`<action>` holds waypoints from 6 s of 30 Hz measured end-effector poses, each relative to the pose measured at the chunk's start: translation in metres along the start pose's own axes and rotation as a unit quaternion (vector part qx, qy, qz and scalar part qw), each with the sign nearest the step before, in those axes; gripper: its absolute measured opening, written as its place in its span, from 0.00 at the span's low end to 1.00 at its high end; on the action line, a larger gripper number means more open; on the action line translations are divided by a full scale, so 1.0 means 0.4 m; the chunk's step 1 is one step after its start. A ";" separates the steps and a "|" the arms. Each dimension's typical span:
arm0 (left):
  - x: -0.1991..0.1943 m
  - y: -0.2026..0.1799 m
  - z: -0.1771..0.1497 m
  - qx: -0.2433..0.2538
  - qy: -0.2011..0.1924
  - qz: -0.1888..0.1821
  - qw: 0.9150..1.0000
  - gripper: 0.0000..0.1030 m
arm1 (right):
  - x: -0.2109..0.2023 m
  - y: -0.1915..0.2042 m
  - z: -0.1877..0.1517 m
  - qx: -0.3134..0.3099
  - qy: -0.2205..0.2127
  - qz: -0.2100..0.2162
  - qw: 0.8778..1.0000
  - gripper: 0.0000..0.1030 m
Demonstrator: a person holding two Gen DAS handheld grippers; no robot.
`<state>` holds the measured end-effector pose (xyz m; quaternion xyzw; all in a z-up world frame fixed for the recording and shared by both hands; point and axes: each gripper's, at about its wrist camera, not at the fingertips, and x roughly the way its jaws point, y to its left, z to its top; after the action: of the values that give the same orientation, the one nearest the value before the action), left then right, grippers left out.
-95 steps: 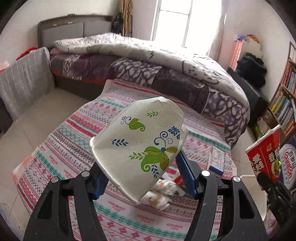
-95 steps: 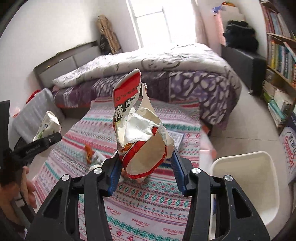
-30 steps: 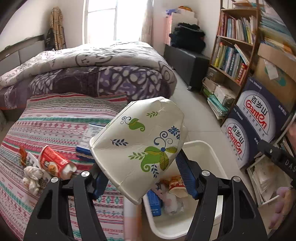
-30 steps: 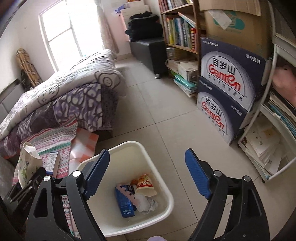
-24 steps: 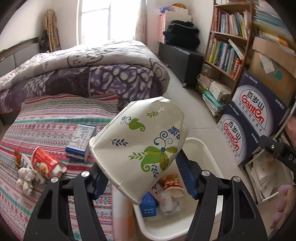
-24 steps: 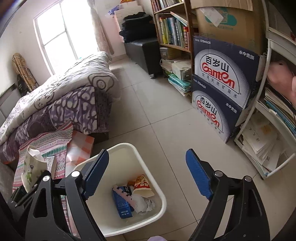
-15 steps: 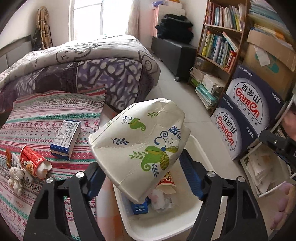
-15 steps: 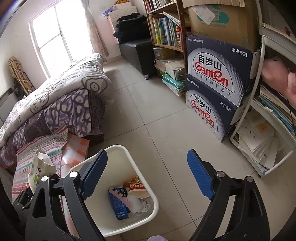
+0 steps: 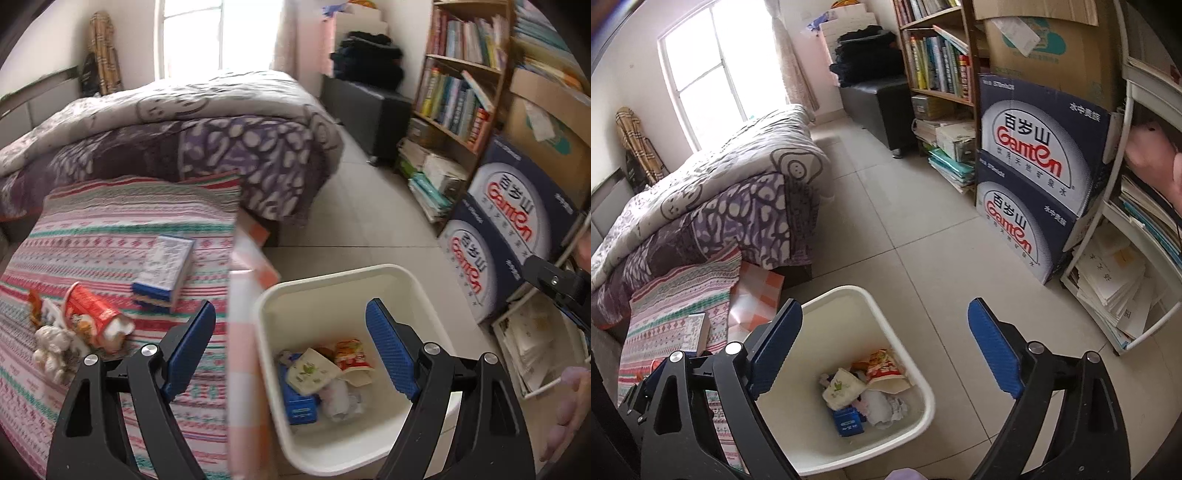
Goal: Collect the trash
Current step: 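Move the white paper cup over the bin and open the left tool, then move both open tools back over the bed toward the remaining trash, then grasp a white wrapped bundle with the left tool while the right tool grasps another, then carry both white bundles over the bin and open both tools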
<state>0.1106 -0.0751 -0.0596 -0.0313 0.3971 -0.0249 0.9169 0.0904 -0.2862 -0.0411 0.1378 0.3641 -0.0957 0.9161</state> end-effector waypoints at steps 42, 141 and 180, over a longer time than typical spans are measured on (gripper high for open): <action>0.014 0.627 -0.137 -0.067 0.134 0.189 0.970 0.83 | 0.020 0.516 -0.182 -0.138 0.053 0.102 0.984 0.89; -0.232 0.607 -0.043 -0.119 -0.048 0.130 0.983 0.52 | -0.060 0.631 -0.200 -0.208 0.007 0.185 0.960 0.44; -0.104 0.216 -0.026 -0.011 -0.030 0.045 0.998 0.53 | 0.023 0.233 -0.066 -0.107 0.020 0.057 0.992 0.45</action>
<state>0.0766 0.0135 -0.0431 -0.0237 0.3706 0.0217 0.9282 0.1059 -0.1903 -0.0490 0.0617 0.3820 -0.0009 0.9221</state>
